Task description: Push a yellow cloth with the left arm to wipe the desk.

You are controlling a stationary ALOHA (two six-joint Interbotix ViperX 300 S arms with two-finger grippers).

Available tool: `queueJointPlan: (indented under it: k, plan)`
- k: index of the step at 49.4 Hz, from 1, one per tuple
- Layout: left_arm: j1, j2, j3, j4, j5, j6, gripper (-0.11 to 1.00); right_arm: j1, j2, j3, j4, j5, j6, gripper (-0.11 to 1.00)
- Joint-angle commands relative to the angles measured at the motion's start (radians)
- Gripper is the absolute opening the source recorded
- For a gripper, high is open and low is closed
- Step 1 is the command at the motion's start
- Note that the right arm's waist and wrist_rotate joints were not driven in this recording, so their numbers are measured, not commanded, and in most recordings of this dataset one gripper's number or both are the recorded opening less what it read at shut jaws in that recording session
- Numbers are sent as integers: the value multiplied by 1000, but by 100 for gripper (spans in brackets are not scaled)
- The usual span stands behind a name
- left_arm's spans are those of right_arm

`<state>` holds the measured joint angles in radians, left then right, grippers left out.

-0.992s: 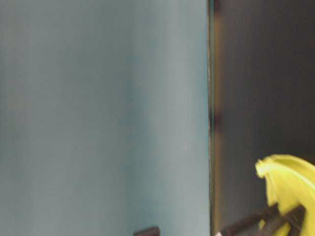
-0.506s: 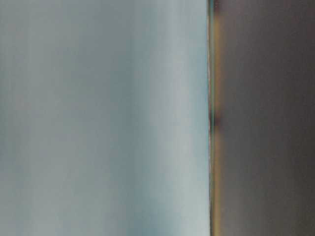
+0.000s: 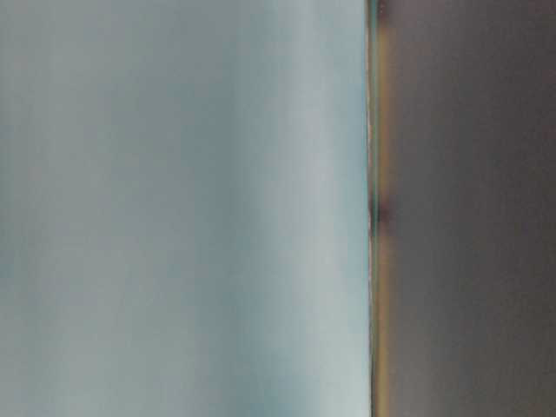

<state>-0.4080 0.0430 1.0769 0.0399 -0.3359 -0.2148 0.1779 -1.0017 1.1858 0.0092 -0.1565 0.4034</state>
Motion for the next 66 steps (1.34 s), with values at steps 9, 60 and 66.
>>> queueJointPlan:
  k: [9, 60, 66]
  plan:
    - [26, -18, -17, 5, 11, 37, 87, 0, 5, -8, 3, -11, 2, 0]
    - [169, -653, 97, 5, 97, 273, 87, 0, -3, -3, 3, 3, 0, 0]
    - [170, -738, 120, 5, 112, 273, 87, 0, -3, -3, 3, 3, 0, 0]
